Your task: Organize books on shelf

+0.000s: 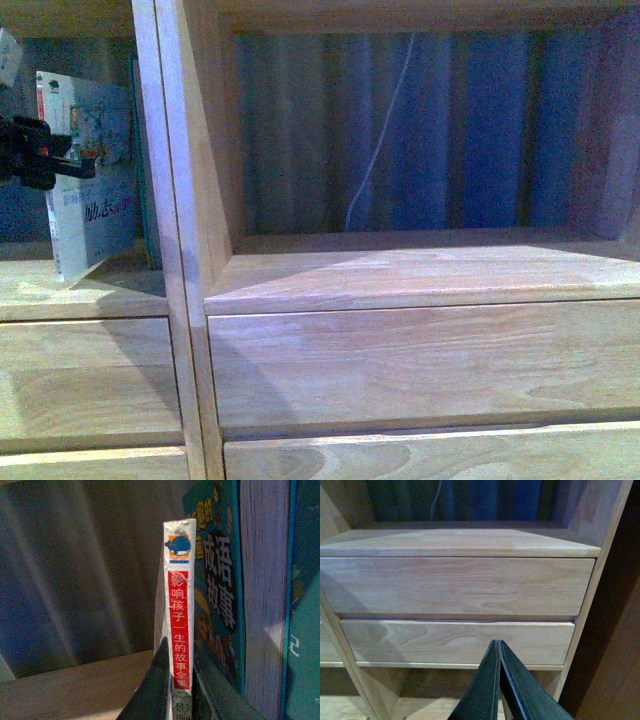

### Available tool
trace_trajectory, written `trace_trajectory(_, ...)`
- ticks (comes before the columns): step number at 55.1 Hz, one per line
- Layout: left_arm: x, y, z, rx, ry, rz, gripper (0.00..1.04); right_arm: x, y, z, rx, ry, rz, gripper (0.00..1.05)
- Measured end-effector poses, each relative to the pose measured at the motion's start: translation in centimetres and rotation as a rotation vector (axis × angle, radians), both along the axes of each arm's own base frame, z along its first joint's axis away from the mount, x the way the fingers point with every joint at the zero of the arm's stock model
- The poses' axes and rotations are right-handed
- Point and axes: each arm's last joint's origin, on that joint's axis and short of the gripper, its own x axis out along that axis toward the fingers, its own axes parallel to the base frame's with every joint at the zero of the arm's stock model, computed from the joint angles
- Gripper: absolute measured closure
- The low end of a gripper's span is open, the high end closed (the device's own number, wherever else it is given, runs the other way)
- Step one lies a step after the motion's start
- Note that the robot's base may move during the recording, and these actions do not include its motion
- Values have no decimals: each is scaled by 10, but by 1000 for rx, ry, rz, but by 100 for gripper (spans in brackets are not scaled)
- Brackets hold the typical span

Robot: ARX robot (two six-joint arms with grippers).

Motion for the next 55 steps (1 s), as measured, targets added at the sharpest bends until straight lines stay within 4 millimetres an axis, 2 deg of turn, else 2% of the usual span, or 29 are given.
trace_trajectory(8, 3, -5, -5, 10, 40, -7, 97, -11, 0, -3, 0, 11, 0, 102)
trace_trajectory(39, 4, -2, -21, -20, 152, -11, 7, -11, 0, -3, 0, 4, -2, 102)
trace_trajectory(49, -10, -3, -24, -73, 224, -40, 7, -11, 0, -3, 0, 4, -2, 102)
trace_trajectory(55, -22, -5, -19, -108, 247, -54, 7, -11, 0, -3, 0, 4, -2, 102)
